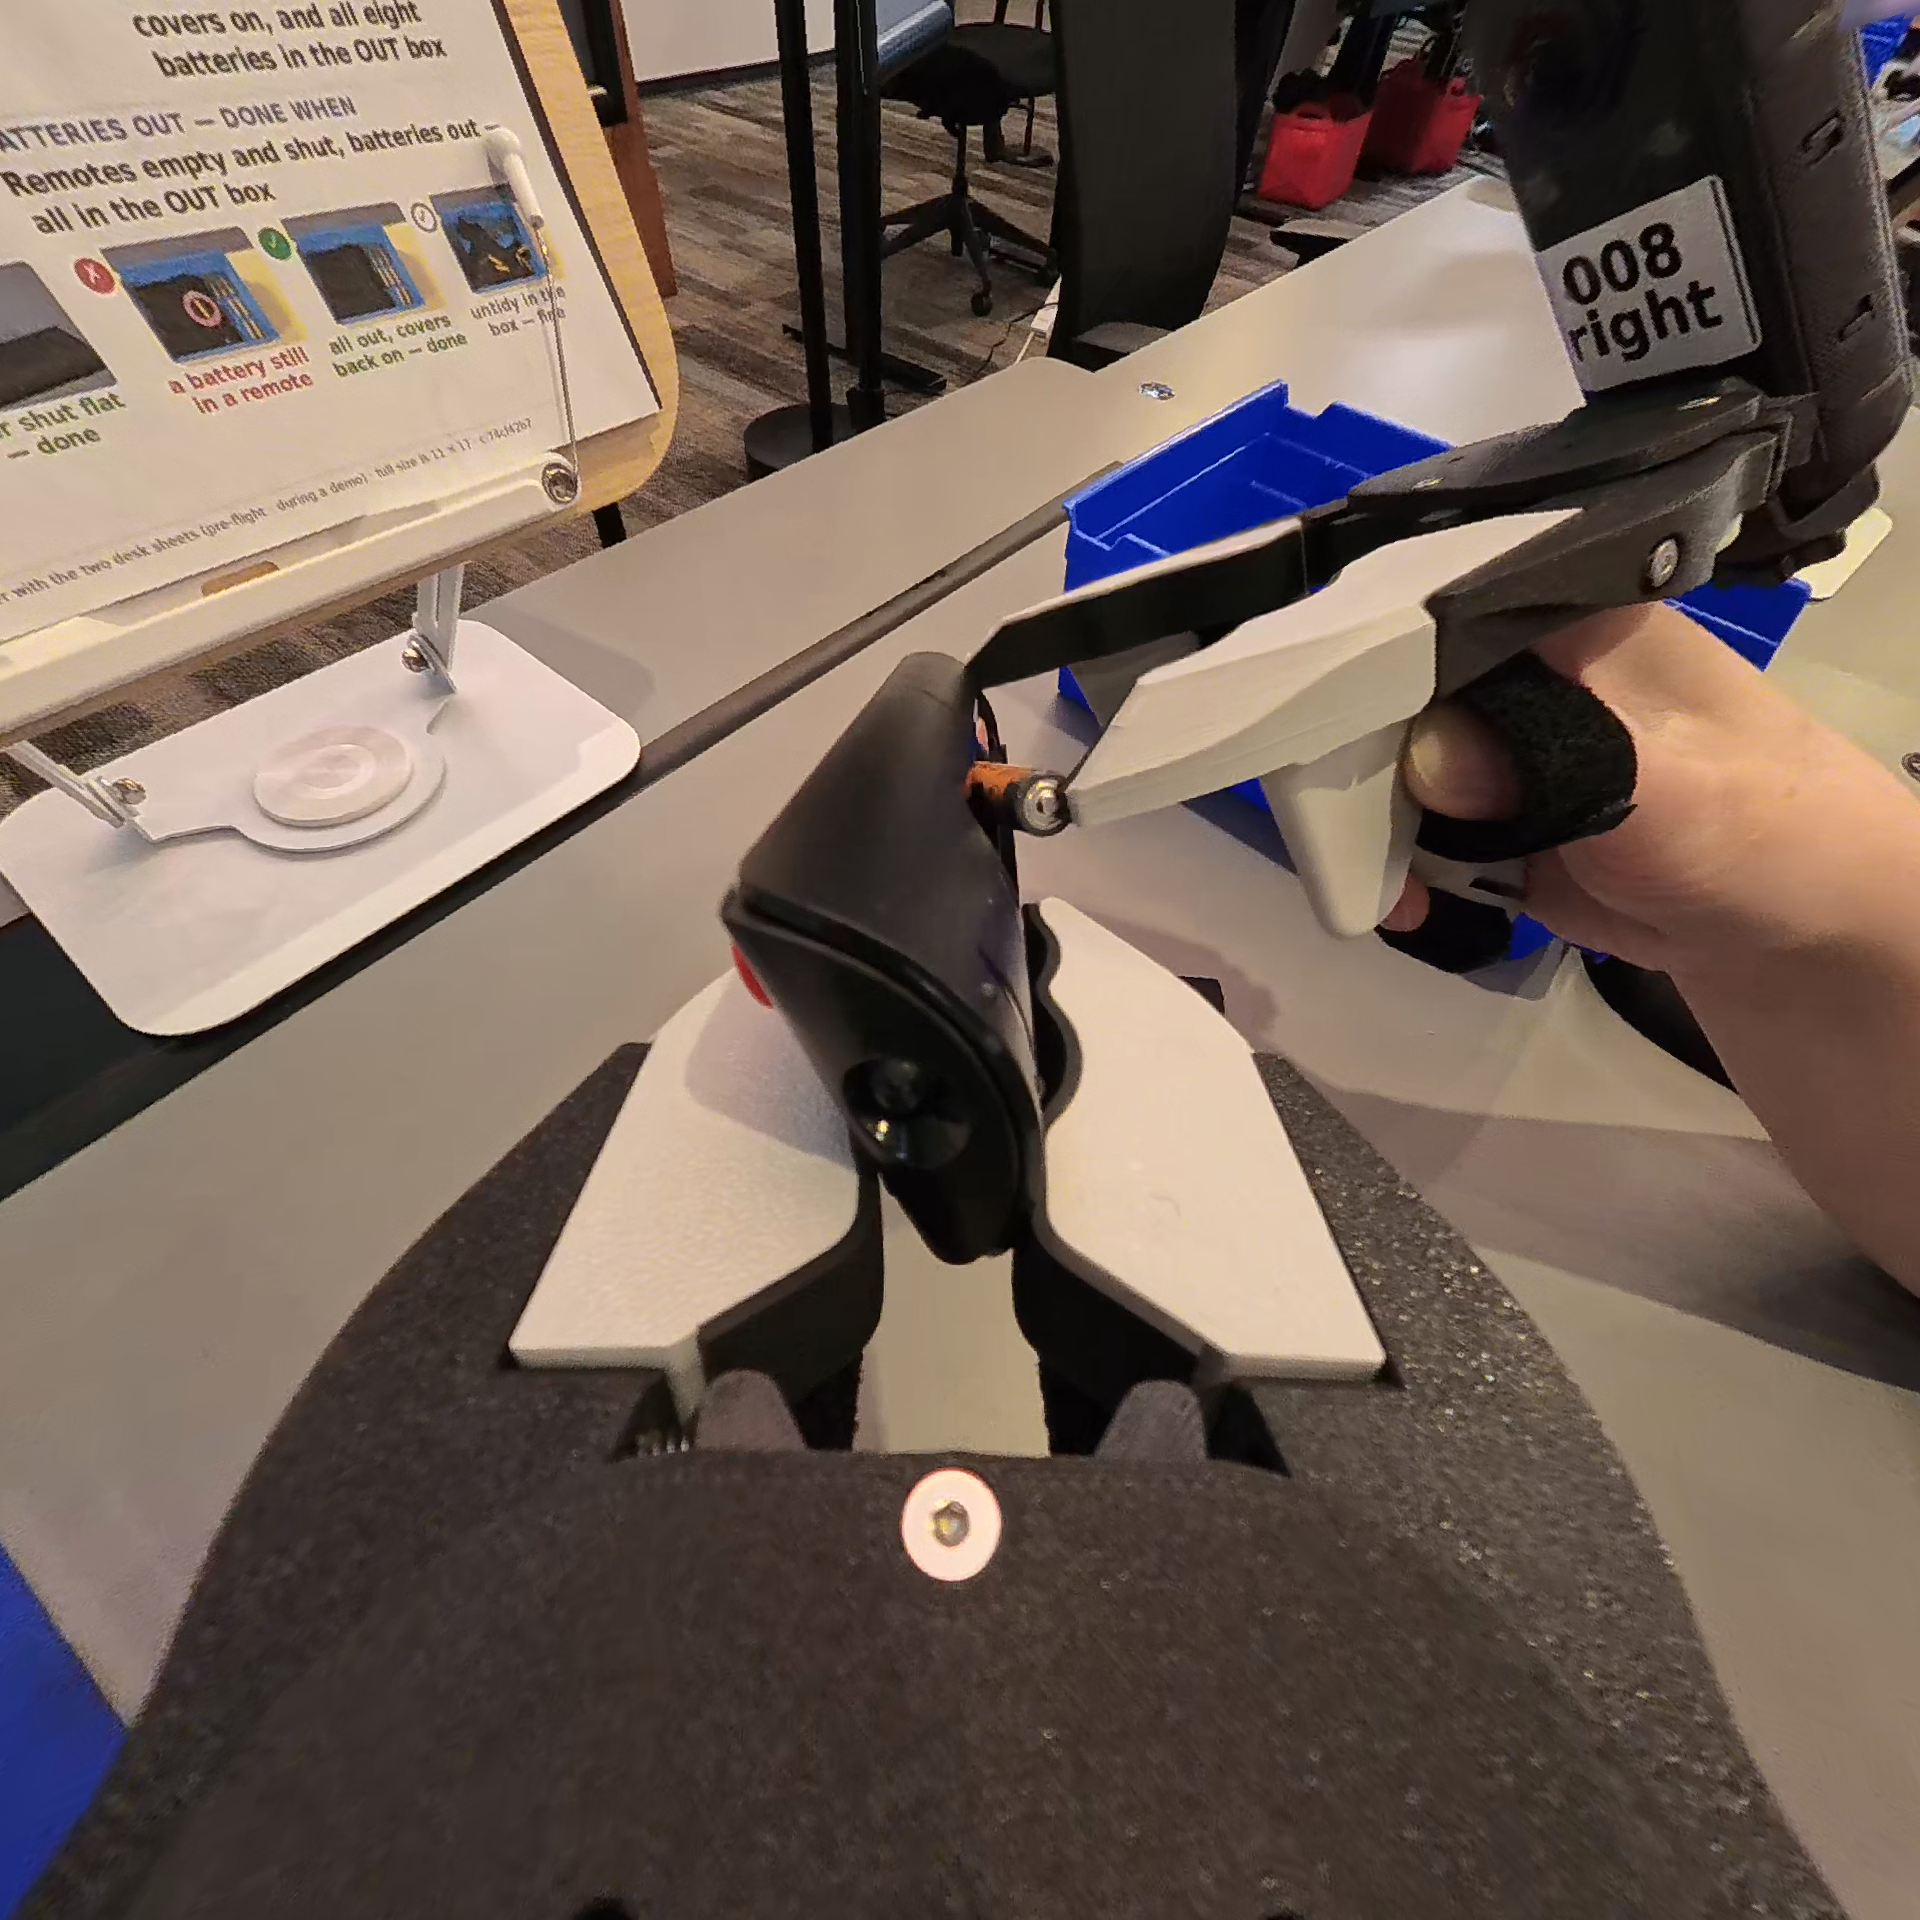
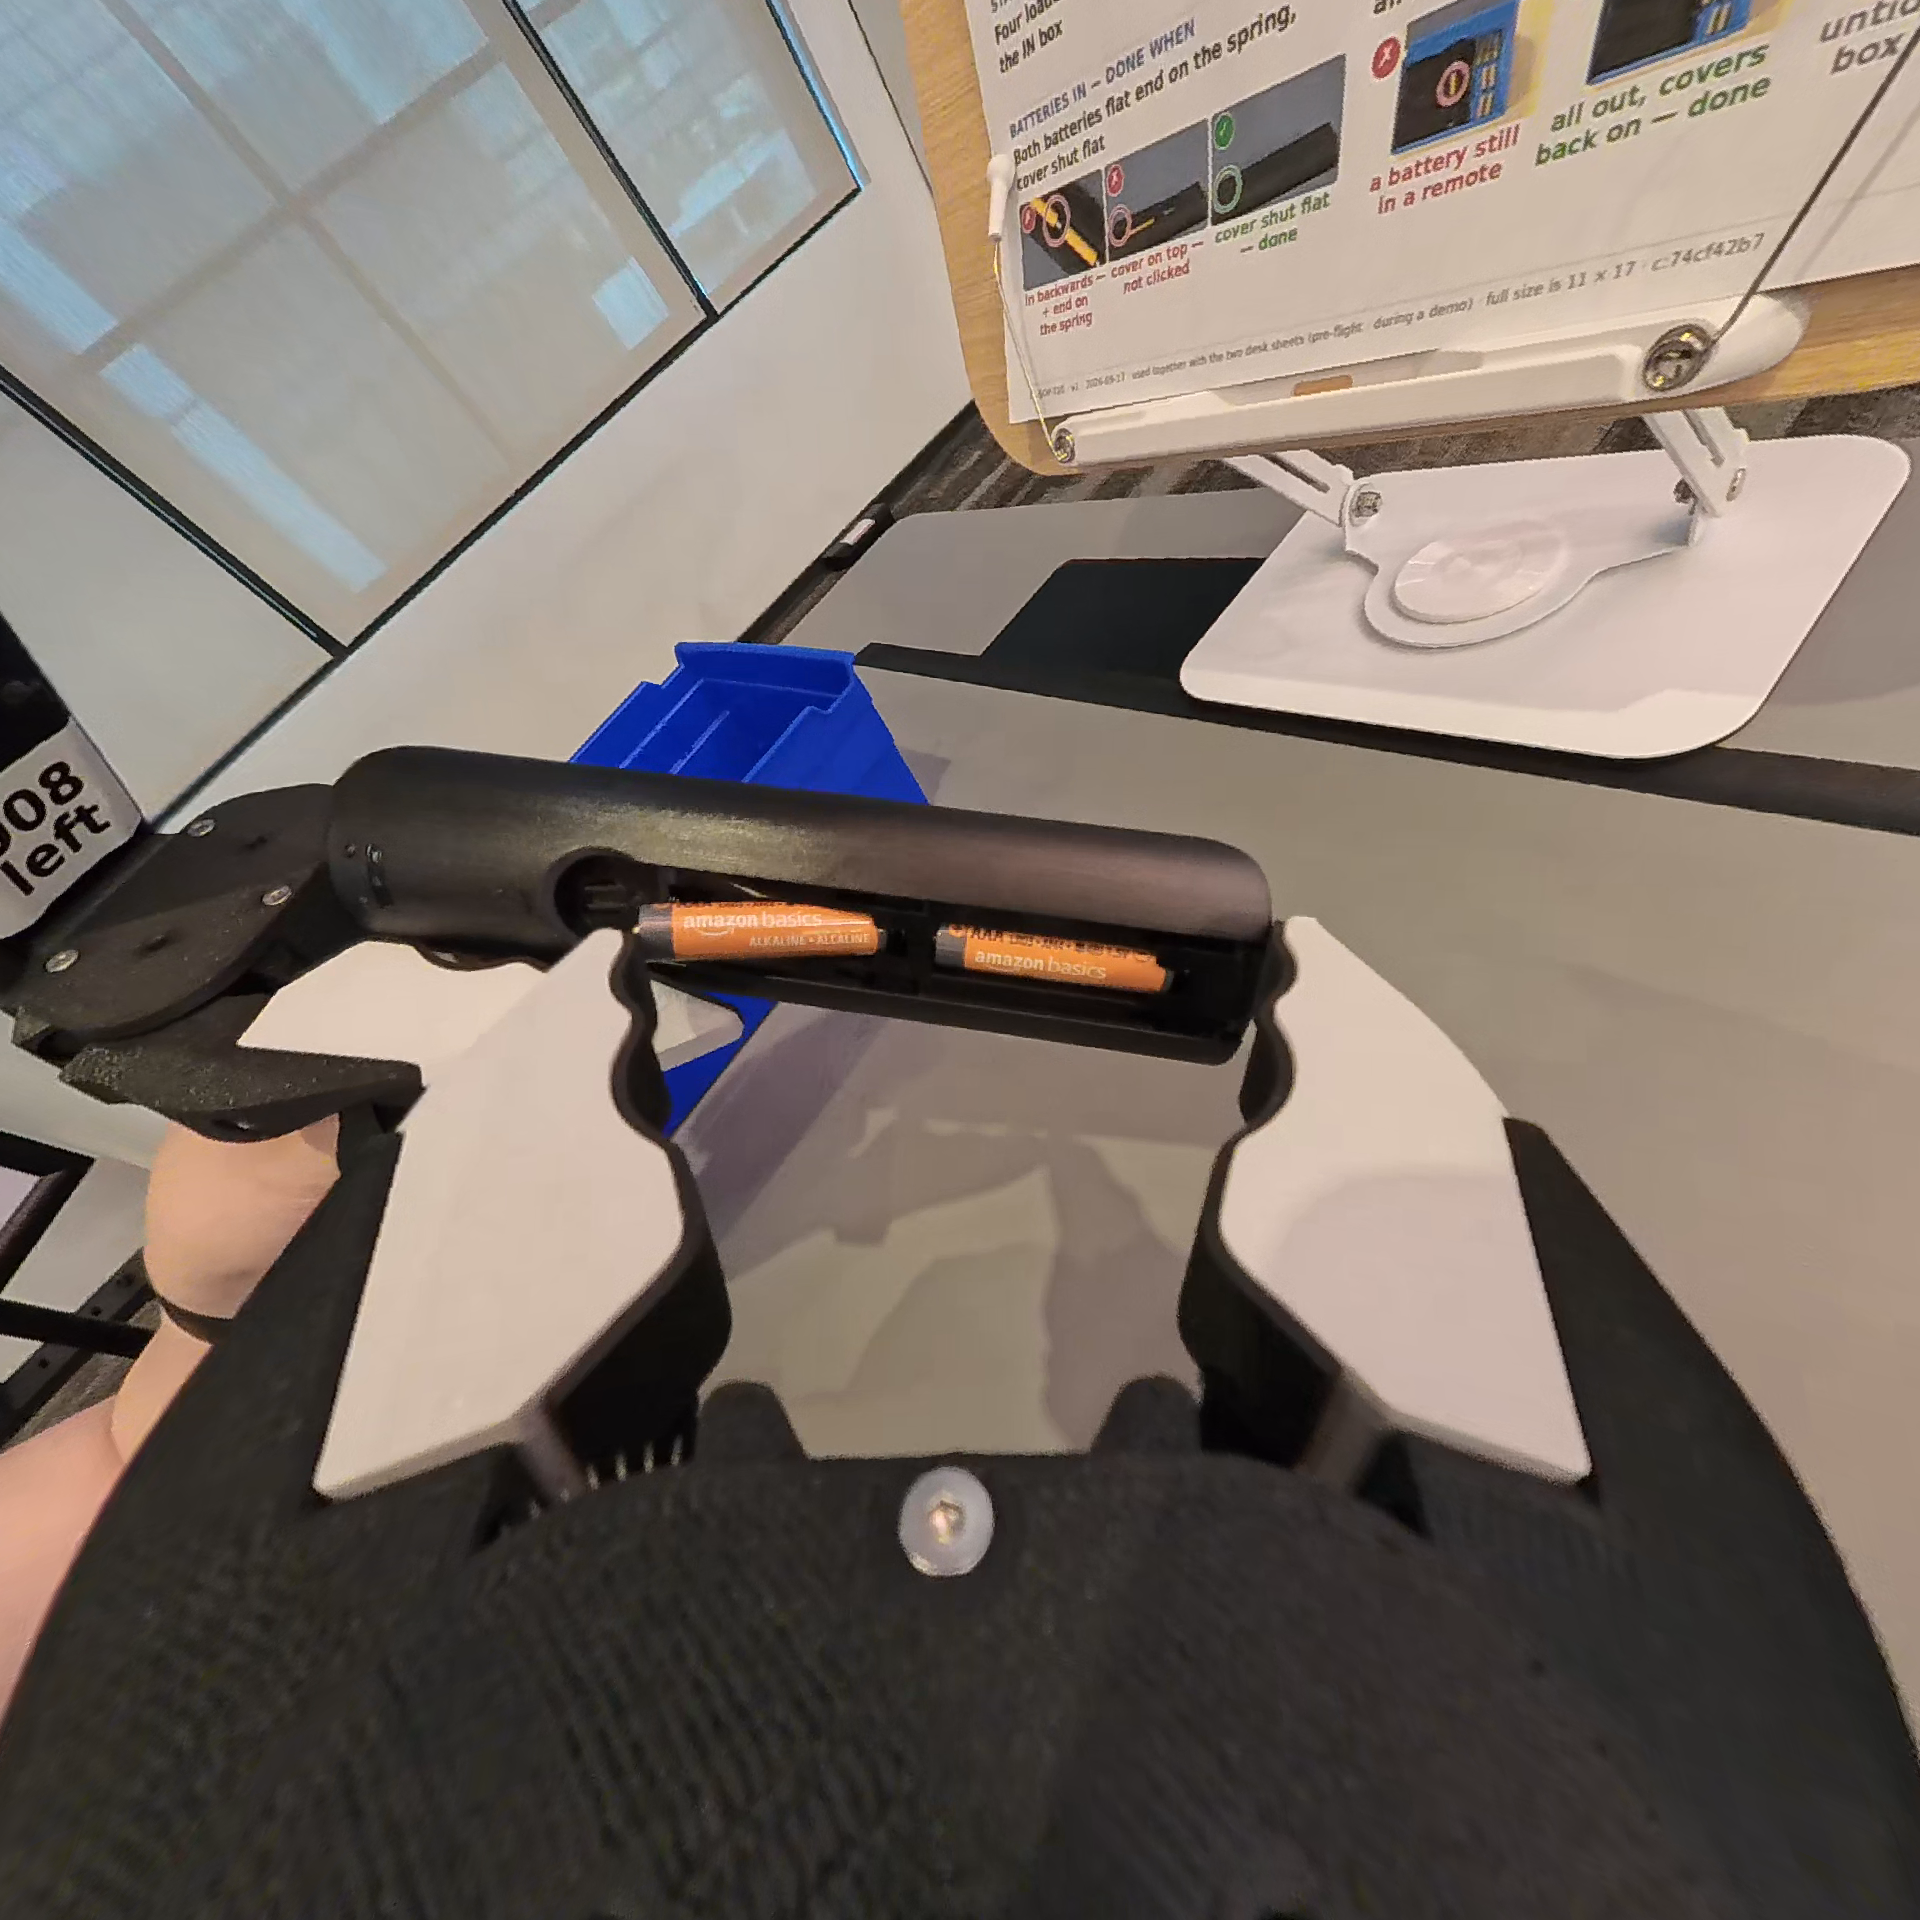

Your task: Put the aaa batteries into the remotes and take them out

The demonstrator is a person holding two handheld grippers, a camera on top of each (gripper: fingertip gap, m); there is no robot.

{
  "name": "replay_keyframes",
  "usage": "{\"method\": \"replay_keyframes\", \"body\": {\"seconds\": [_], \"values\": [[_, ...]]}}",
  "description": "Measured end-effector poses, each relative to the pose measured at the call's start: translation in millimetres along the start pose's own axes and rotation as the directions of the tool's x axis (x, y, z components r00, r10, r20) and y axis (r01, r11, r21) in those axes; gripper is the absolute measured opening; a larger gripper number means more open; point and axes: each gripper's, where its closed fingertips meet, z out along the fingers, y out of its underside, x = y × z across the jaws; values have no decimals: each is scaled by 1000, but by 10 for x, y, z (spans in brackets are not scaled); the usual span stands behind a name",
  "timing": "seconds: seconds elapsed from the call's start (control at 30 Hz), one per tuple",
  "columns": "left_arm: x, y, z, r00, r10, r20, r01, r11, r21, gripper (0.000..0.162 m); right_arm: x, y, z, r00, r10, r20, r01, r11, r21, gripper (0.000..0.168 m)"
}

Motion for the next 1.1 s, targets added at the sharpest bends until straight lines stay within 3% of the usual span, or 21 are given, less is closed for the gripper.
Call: {"method": "replay_keyframes", "body": {"seconds": [0.37,0.8,1.1], "values": [[-44,-30,-41,1000,-26,-10,26,1000,16,25,-32,-21,-14,998,49,50,-50,999,13,109],[-12,113,109,994,-106,-41,105,994,-12,25,136,143,34,994,77,-75,-83,994,-75,111],[9,395,401,939,-320,-129,319,947,-28,24,455,408,50,974,93,-206,-137,968,-210,113]]}}
